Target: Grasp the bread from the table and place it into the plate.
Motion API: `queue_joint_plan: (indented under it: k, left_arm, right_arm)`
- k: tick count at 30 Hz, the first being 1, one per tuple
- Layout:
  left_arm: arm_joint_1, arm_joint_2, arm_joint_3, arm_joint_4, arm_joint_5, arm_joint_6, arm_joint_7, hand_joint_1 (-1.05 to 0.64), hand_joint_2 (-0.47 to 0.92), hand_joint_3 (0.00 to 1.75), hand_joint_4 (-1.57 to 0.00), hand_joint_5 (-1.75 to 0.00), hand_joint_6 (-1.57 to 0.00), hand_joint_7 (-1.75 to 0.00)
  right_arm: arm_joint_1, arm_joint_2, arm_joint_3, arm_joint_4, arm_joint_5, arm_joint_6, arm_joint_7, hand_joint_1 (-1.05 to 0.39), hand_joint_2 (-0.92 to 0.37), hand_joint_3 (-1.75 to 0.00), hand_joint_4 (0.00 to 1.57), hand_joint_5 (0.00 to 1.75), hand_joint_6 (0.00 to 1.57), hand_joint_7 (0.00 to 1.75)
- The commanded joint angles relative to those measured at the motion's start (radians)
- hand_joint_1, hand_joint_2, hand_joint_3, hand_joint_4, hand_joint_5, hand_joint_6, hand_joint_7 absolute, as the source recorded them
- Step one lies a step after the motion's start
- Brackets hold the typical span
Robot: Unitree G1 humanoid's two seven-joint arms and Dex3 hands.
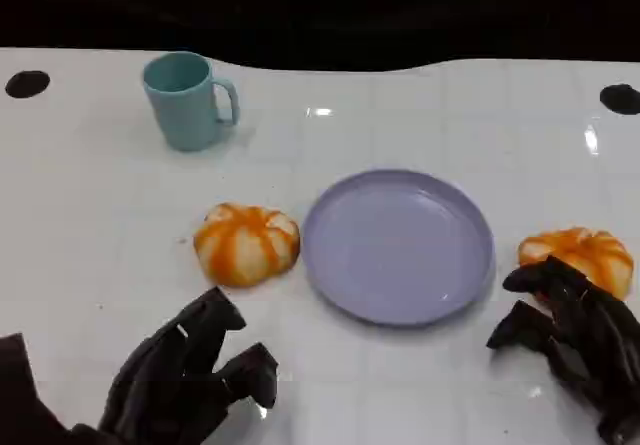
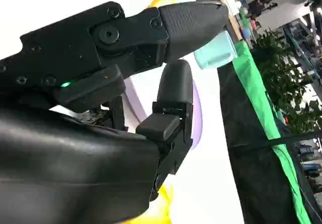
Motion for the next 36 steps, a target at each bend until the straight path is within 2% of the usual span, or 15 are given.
queue_joint_plan:
  k: [1, 13, 21, 25, 26, 29, 30, 31, 32, 36]
  left_arm:
    - [-0.002, 0.008, 0.009, 0.008, 0.002, -0.001, -0.009, -0.54, 0.92, 0.25, -0.83, -1.75, -0.62, -1.68]
    - [0.006, 0.008, 0.008, -0.021, 0.008, 0.013, 0.015, -0.54, 0.92, 0.23, -0.83, -1.75, -0.62, -1.70]
    - [-0.004, 0.027, 0.005, -0.021, 0.024, -0.001, -0.003, -0.55, 0.92, 0.30, -0.80, -1.75, -0.60, -1.67]
    - [-0.017, 0.034, 0.004, -0.026, 0.045, -0.035, -0.013, -0.56, 0.92, 0.35, -0.73, -1.67, -0.63, -1.36]
    - [-0.018, 0.034, 0.004, -0.032, 0.050, -0.039, -0.008, -0.56, 0.92, 0.32, -0.71, -1.55, -0.65, -1.16]
    - [-0.013, 0.036, -0.004, -0.061, 0.087, -0.076, 0.010, -0.56, 0.92, 0.31, -0.71, -1.46, -0.68, -1.02]
    - [-0.009, 0.041, -0.012, -0.080, 0.120, -0.110, 0.018, -0.57, 0.92, 0.24, -0.65, -1.17, -0.65, -0.66]
    - [-0.007, 0.043, -0.017, -0.092, 0.144, -0.135, 0.023, -0.57, 0.92, 0.22, -0.65, -1.03, -0.68, -0.45]
    - [-0.005, 0.043, -0.020, -0.099, 0.159, -0.151, 0.025, -0.57, 0.92, 0.21, -0.64, -0.94, -0.69, -0.31]
    - [-0.003, 0.040, -0.022, -0.098, 0.170, -0.165, 0.025, -0.58, 0.92, 0.20, -0.64, -0.88, -0.71, -0.21]
  right_arm:
    - [0.007, -0.008, -0.002, 0.010, 0.002, 0.013, -0.009, -0.56, -0.92, -0.19, 0.69, 1.52, 0.64, 1.22]
    - [0.021, -0.006, 0.000, -0.020, 0.008, 0.038, 0.002, -0.54, -0.92, -0.19, 0.63, 1.55, 0.61, 1.22]
    - [0.015, -0.002, 0.002, -0.025, 0.011, 0.043, 0.009, -0.55, -0.92, -0.19, 0.61, 1.59, 0.59, 1.26]
    - [0.014, -0.001, 0.001, -0.023, 0.014, 0.045, 0.015, -0.54, -0.92, -0.20, 0.60, 1.59, 0.57, 1.26]
    - [0.015, 0.000, 0.001, -0.025, 0.013, 0.046, 0.013, -0.54, -0.92, -0.20, 0.60, 1.59, 0.58, 1.27]
    - [0.012, 0.001, 0.001, -0.022, 0.011, 0.041, 0.014, -0.53, -0.92, -0.20, 0.61, 1.58, 0.58, 1.27]
    - [0.008, 0.002, 0.001, -0.016, 0.011, 0.037, 0.017, -0.54, -0.92, -0.20, 0.61, 1.58, 0.58, 1.27]
    - [0.005, 0.002, 0.000, -0.012, 0.011, 0.034, 0.019, -0.54, -0.92, -0.19, 0.61, 1.59, 0.59, 1.27]
    - [0.003, 0.003, 0.000, -0.010, 0.011, 0.032, 0.021, -0.55, -0.92, -0.19, 0.62, 1.59, 0.59, 1.27]
    - [0.002, 0.003, -0.001, -0.007, 0.011, 0.031, 0.022, -0.55, -0.92, -0.19, 0.62, 1.59, 0.59, 1.27]
